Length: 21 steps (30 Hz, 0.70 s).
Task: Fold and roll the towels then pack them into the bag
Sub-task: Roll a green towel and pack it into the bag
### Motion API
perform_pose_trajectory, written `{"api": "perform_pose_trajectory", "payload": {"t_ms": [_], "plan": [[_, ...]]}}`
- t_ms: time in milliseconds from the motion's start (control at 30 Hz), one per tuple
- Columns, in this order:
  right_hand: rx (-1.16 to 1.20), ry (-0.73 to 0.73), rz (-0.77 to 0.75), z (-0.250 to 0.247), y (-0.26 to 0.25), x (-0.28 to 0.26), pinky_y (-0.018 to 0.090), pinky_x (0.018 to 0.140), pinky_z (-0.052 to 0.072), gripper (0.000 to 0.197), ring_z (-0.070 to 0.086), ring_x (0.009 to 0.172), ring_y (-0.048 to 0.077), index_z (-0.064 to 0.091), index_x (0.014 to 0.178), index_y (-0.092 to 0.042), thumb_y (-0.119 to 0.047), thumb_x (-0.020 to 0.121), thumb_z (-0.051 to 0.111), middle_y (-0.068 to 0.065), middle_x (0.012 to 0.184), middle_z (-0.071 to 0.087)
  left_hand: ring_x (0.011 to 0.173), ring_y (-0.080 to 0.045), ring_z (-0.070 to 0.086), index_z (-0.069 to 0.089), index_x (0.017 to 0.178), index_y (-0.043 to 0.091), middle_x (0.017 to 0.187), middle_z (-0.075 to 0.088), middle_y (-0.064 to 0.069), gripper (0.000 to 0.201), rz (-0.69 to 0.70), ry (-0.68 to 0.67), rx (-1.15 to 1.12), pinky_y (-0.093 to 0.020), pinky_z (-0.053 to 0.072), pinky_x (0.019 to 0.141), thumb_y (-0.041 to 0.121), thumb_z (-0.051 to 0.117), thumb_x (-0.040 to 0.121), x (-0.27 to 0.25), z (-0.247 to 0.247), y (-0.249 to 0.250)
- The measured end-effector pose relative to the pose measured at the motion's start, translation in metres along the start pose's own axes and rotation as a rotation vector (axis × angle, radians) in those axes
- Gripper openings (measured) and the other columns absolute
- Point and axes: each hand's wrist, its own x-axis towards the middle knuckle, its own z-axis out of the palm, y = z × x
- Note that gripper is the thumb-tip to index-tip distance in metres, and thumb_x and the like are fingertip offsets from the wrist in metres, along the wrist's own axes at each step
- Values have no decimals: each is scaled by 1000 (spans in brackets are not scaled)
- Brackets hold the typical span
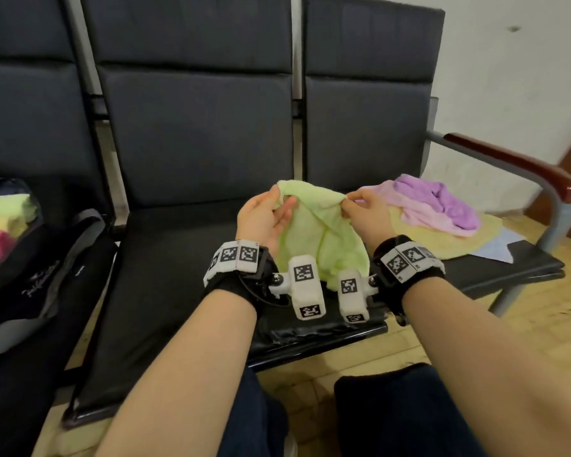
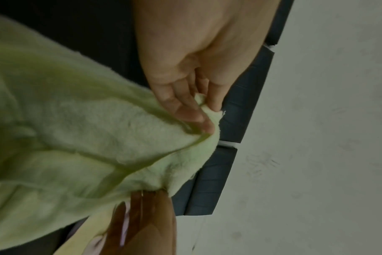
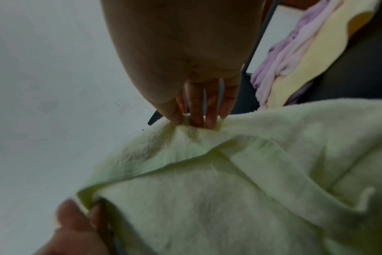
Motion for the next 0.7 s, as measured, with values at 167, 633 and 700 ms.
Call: {"api": "perform_pose_trajectory", "payload": {"t_ms": [167, 633, 700], "plan": [[207, -82, 82, 18, 23, 10, 32, 80, 50, 14, 61, 86, 15, 64, 100, -19, -12, 88, 60, 0, 90, 65, 72, -7, 64, 53, 126, 4, 100, 62, -7, 34, -79, 37, -25, -15, 49, 50, 12, 59, 94, 10, -4, -10], [154, -256, -252, 25, 23, -27, 34, 75, 49, 30, 60, 81, 17, 52, 95, -32, -7, 87, 66, 17, 90, 65, 53, -3, 59, 65, 97, 1, 77, 70, -6, 15, -153, -109, 91, -9, 46, 46, 13, 56, 95, -16, -7, -8], [207, -231, -247, 19, 21, -29, 33, 75, 49, 27, 59, 82, 16, 51, 94, -30, -8, 86, 65, 13, 94, 63, 64, -7, 66, 65, 96, 1, 83, 72, -10, 15, -115, -60, 33, -11, 49, 50, 12, 55, 96, -18, -13, -5]]}}
